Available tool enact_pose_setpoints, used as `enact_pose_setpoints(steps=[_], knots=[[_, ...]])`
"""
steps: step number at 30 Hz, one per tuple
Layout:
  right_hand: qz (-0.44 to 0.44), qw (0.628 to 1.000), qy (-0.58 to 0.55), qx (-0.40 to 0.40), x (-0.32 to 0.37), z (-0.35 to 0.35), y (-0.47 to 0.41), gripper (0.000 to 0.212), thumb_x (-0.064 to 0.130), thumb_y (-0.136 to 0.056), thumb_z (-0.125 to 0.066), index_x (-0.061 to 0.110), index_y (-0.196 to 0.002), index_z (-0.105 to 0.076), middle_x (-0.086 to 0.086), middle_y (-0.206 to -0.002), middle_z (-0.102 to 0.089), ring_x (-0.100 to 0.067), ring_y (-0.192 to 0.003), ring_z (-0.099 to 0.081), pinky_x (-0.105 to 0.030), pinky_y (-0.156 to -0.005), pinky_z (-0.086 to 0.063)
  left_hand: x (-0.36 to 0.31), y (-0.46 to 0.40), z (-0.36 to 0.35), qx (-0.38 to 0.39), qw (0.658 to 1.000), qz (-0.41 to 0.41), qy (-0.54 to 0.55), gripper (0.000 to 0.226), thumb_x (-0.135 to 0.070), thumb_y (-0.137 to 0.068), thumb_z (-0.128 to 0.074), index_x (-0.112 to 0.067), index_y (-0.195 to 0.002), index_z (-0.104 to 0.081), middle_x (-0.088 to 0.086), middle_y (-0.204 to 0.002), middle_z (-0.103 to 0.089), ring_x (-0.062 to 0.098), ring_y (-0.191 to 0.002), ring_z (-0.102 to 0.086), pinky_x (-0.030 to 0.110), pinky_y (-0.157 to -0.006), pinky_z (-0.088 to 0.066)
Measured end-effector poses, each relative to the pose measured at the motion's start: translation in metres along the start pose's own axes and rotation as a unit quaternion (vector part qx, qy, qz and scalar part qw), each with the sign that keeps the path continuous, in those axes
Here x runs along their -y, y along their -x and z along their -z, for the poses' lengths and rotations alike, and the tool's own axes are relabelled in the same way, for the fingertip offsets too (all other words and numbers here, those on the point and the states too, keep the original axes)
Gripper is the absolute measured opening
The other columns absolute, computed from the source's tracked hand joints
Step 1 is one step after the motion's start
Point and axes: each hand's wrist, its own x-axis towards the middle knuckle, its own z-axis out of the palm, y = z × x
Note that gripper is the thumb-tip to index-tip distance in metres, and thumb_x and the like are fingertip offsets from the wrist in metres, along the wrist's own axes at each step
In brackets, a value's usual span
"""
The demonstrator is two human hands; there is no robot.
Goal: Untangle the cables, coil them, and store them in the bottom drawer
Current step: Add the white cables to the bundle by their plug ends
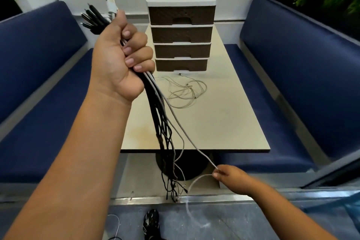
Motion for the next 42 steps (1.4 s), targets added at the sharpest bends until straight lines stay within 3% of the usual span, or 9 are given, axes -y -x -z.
enact_pose_setpoints(steps=[7, 10, 15, 18, 21, 28, 35, 39, 42], knots=[[-0.028, 0.987, 0.155, 0.046, 0.007, 0.024, 0.019, 0.052, 0.026, -0.098, -0.053, 0.018, -0.147, -0.037, -0.005, -0.149, -0.044, -0.021, -0.133, -0.046, -0.033, -0.11, -0.038, -0.012, 0.016, -0.022, 0.034, 0.999, -0.008, 0.007, 0.044, -0.043, -0.102, -0.036, -0.021, -0.064, -0.036, -0.008, -0.045, -0.025, 0.004, -0.033, -0.021, 0.017, -0.033, -0.017], [0.112, 0.993, -0.039, -0.021, 0.057, 0.057, 0.052, 0.049, 0.036, -0.092, -0.064, 0.029, -0.138, -0.049, 0.01, -0.135, -0.057, -0.007, -0.12, -0.057, -0.033, -0.106, -0.044, -0.003, 0.022, -0.035, 0.049, 0.999, 0.004, -0.012, 0.044, -0.044, -0.103, -0.035, -0.021, -0.065, -0.034, -0.009, -0.045, -0.025, 0.003, -0.034, -0.02, 0.018, -0.034, -0.014], [0.325, 0.917, -0.22, -0.065, 0.157, 0.076, 0.1, 0.07, 0.043, -0.072, -0.08, 0.03, -0.134, -0.049, 0.009, -0.128, -0.061, -0.006, -0.118, -0.058, -0.028, -0.1, -0.047, 0.021, 0.025, -0.062, 0.085, 0.995, 0.043, -0.013, 0.044, -0.045, -0.103, -0.033, -0.022, -0.065, -0.032, -0.009, -0.044, -0.024, 0.003, -0.033, -0.019, 0.017, -0.033, -0.014], [0.309, 0.909, -0.256, -0.118, 0.18, 0.052, 0.09, 0.024, 0.031, -0.077, -0.081, 0.014, -0.085, -0.067, -0.007, -0.077, -0.073, -0.013, -0.074, -0.069, -0.032, -0.078, -0.053, 0.027, 0.026, -0.074, 0.094, 0.994, 0.051, -0.029, 0.046, -0.046, -0.103, -0.033, -0.022, -0.064, -0.032, -0.01, -0.044, -0.024, 0.003, -0.033, -0.018, 0.016, -0.033, -0.013], [0.271, 0.901, -0.308, -0.14, 0.169, 0.028, 0.071, 0.035, 0.03, -0.081, -0.077, 0.016, -0.06, -0.052, -0.004, -0.047, -0.054, -0.018, -0.049, -0.053, -0.032, -0.059, -0.045, 0.024, 0.025, -0.075, 0.085, 0.995, 0.039, -0.044, 0.046, -0.046, -0.102, -0.034, -0.022, -0.063, -0.033, -0.009, -0.043, -0.024, 0.003, -0.033, -0.018, 0.015, -0.032, -0.014], [0.215, 0.932, -0.285, -0.06, 0.105, -0.021, 0.04, 0.045, 0.037, -0.085, -0.073, 0.022, -0.058, -0.04, 0.01, -0.05, -0.04, -0.008, -0.05, -0.04, -0.021, -0.053, -0.034, 0.012, 0.02, -0.053, 0.021, 1.0, 0.015, -0.012, 0.045, -0.047, -0.101, -0.038, -0.023, -0.062, -0.032, -0.009, -0.044, -0.021, 0.003, -0.033, -0.017, 0.016, -0.034, -0.01], [0.099, 0.987, -0.125, 0.017, 0.055, -0.037, 0.01, 0.04, 0.042, -0.088, -0.065, 0.034, -0.051, -0.053, 0.015, -0.051, -0.052, 0.004, -0.057, -0.051, -0.016, -0.064, -0.043, 0.013, 0.015, -0.033, -0.015, 1.0, 0.004, 0.021, 0.048, -0.046, -0.099, -0.043, -0.023, -0.058, -0.031, -0.009, -0.042, -0.021, 0.004, -0.032, -0.017, 0.016, -0.035, -0.009], [0.072, 0.993, -0.072, 0.053, 0.025, -0.041, 0.002, 0.025, 0.033, -0.089, -0.064, 0.034, -0.066, -0.057, 0.012, -0.067, -0.058, 0.006, -0.07, -0.059, -0.016, -0.082, -0.047, 0.004, 0.011, -0.019, -0.008, 0.999, 0.005, 0.03, 0.051, -0.047, -0.099, -0.042, -0.024, -0.055, -0.033, -0.008, -0.041, -0.021, 0.004, -0.031, -0.017, 0.016, -0.034, -0.01], [0.069, 0.993, 0.04, 0.091, 0.021, -0.03, -0.006, 0.01, 0.028, -0.089, -0.062, 0.026, -0.099, -0.061, 0.008, -0.091, -0.058, -0.007, -0.098, -0.062, -0.028, -0.101, -0.044, -0.001, 0.004, -0.009, -0.001, 0.999, 0.008, 0.04, 0.052, -0.048, -0.1, -0.041, -0.024, -0.054, -0.034, -0.008, -0.039, -0.023, 0.003, -0.03, -0.019, 0.016, -0.034, -0.01]])
